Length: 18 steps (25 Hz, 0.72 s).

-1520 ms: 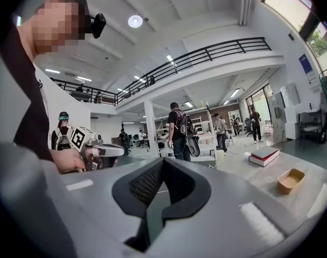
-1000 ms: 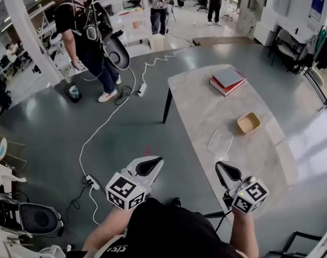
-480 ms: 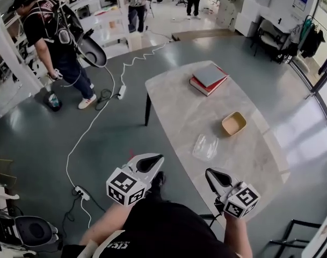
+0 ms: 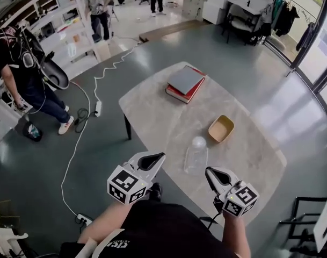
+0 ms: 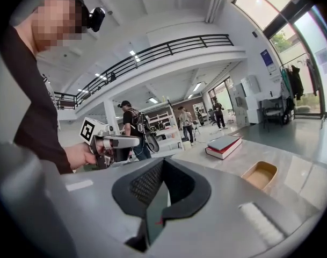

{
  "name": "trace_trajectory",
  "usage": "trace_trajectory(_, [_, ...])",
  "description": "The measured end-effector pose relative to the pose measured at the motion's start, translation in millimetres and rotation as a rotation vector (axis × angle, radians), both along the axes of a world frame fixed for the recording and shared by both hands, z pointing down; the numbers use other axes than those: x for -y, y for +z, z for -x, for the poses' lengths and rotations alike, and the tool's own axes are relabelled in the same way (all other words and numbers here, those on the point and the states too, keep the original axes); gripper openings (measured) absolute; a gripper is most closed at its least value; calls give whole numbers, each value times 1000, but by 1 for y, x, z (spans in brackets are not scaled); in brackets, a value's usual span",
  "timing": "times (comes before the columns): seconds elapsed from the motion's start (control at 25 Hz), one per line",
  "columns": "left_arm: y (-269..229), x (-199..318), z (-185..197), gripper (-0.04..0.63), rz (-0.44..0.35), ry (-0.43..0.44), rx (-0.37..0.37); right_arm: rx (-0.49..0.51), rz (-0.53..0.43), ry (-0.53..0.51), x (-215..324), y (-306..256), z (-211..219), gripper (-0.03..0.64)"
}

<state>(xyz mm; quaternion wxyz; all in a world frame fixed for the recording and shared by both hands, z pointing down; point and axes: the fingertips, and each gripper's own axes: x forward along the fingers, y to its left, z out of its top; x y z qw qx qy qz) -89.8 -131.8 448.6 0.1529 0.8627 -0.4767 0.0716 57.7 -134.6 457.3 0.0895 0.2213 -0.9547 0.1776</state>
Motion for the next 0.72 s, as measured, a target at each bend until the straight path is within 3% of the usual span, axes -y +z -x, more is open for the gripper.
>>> trace_trajectory(0.52, [26, 90, 14, 2, 24, 231, -56, -91, 40, 184, 54, 24, 30, 2])
trace_trajectory(0.72, [29, 105, 3, 2, 26, 310, -64, -120, 50, 244, 55, 29, 24, 2])
